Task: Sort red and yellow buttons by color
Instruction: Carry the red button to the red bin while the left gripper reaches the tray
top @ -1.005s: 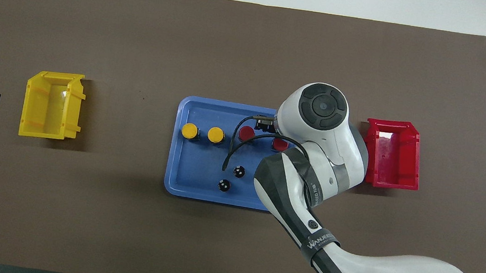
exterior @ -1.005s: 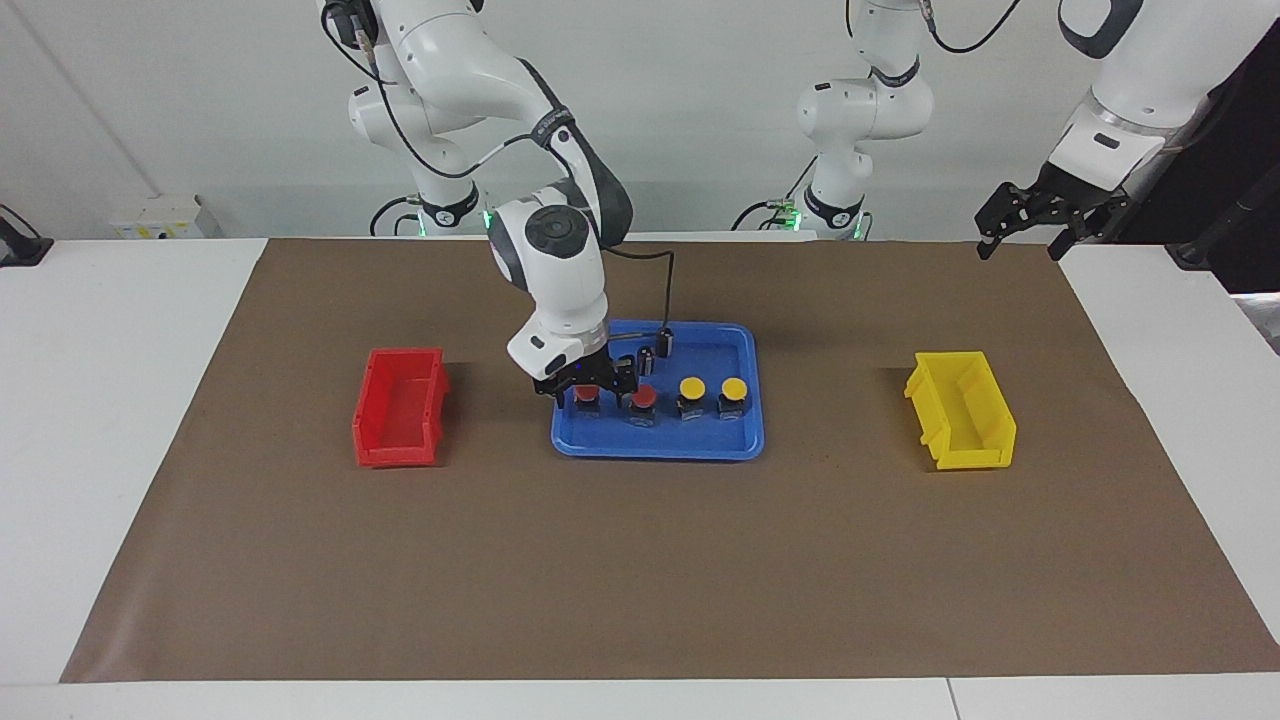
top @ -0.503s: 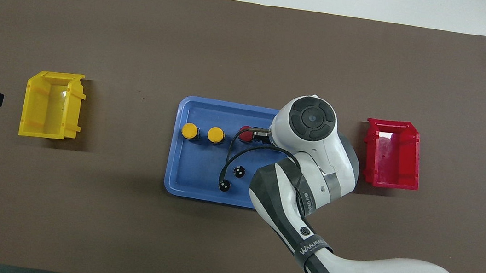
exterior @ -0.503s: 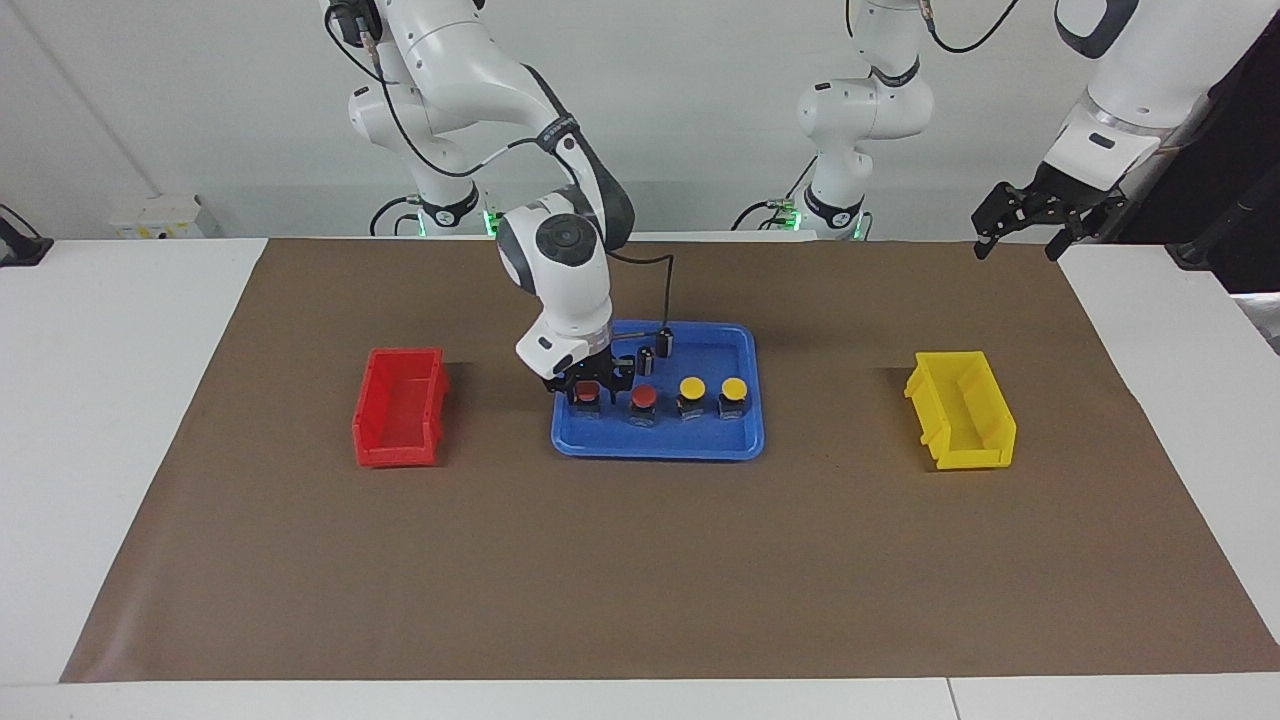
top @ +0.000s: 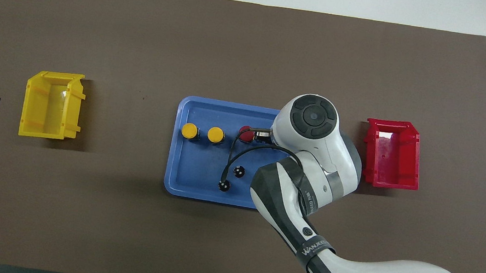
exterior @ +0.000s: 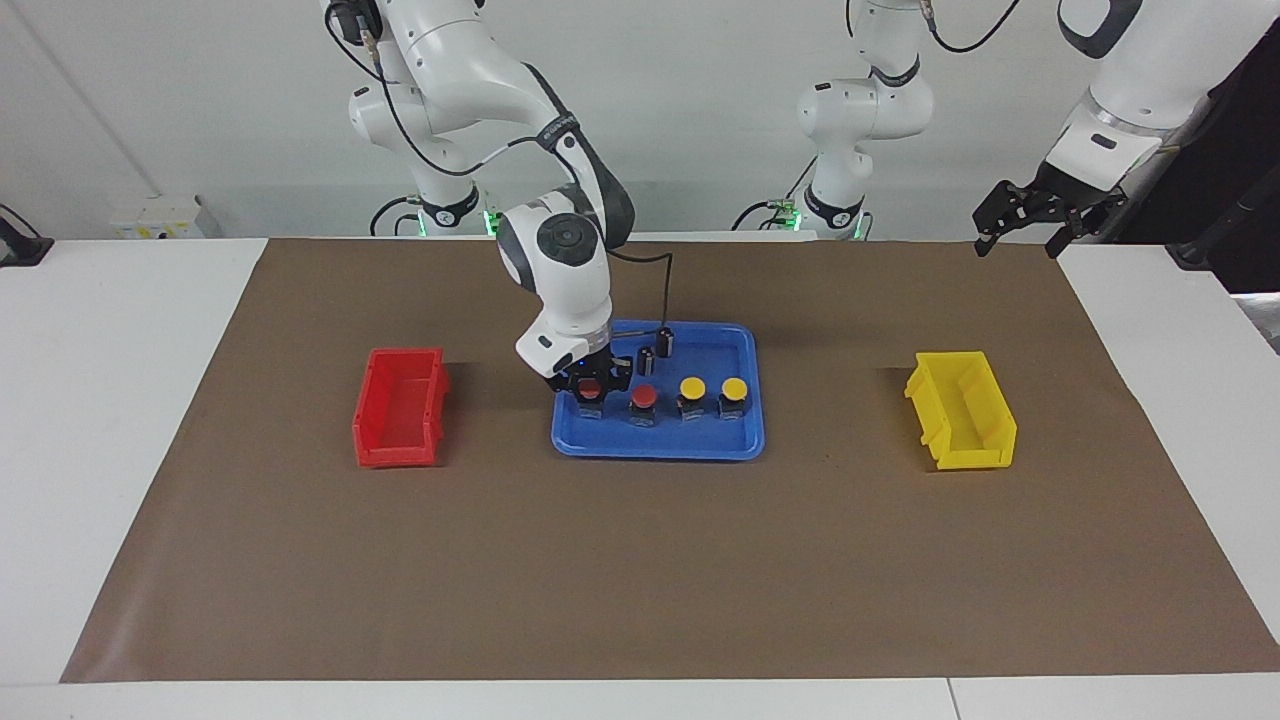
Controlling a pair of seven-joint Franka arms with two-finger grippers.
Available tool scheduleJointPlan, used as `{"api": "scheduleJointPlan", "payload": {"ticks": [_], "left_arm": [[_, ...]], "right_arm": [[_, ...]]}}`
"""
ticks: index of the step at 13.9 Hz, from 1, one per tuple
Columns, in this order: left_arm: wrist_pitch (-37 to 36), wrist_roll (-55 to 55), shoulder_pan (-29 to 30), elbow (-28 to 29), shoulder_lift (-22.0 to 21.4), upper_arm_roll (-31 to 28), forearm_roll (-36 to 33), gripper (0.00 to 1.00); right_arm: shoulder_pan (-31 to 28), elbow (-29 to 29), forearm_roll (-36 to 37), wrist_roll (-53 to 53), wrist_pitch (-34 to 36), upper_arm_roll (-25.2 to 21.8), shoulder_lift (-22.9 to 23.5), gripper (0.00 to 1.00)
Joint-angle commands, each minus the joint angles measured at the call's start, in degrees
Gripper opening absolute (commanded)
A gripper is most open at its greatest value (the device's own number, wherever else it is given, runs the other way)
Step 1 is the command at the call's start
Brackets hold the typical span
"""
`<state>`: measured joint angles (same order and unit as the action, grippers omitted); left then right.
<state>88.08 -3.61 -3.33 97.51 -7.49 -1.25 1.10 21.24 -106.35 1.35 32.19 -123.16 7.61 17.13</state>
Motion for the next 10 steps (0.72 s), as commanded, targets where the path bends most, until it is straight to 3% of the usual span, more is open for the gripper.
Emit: {"api": "scheduleJointPlan", "payload": {"ticks": [1, 3, 4, 6, 10], "left_arm": [[3.13, 3.85, -0.27, 3.46, -2.18, 0.63, -0.58, 0.99], [11.55, 12.34, -4.63, 9.24, -2.44, 2.82, -0.49, 0.95], [16.38, 20.66, -8.41, 12.06, -1.75, 3.18, -0.49, 0.83], [25.62, 30.47, -14.93, 16.73, 0.71, 3.18, -0.58, 0.69], [36.35, 40.59, -23.81, 17.80, 10.63, 3.18, -0.49, 0.68]], "right_arm": [[-4.17, 11.05, 0.14, -2.38, 12.20, 0.39, -0.70, 0.28], [-10.05, 10.03, -0.38, -11.75, 14.25, 0.30, -3.93, 0.28], [-13.04, 6.45, -0.56, -16.33, 14.61, 0.38, -6.65, 0.28], [-16.92, 1.69, -0.74, -22.77, 14.79, 0.39, -10.44, 0.28], [-24.92, -5.26, -0.74, -33.41, 12.08, 0.30, -13.70, 0.28]]}}
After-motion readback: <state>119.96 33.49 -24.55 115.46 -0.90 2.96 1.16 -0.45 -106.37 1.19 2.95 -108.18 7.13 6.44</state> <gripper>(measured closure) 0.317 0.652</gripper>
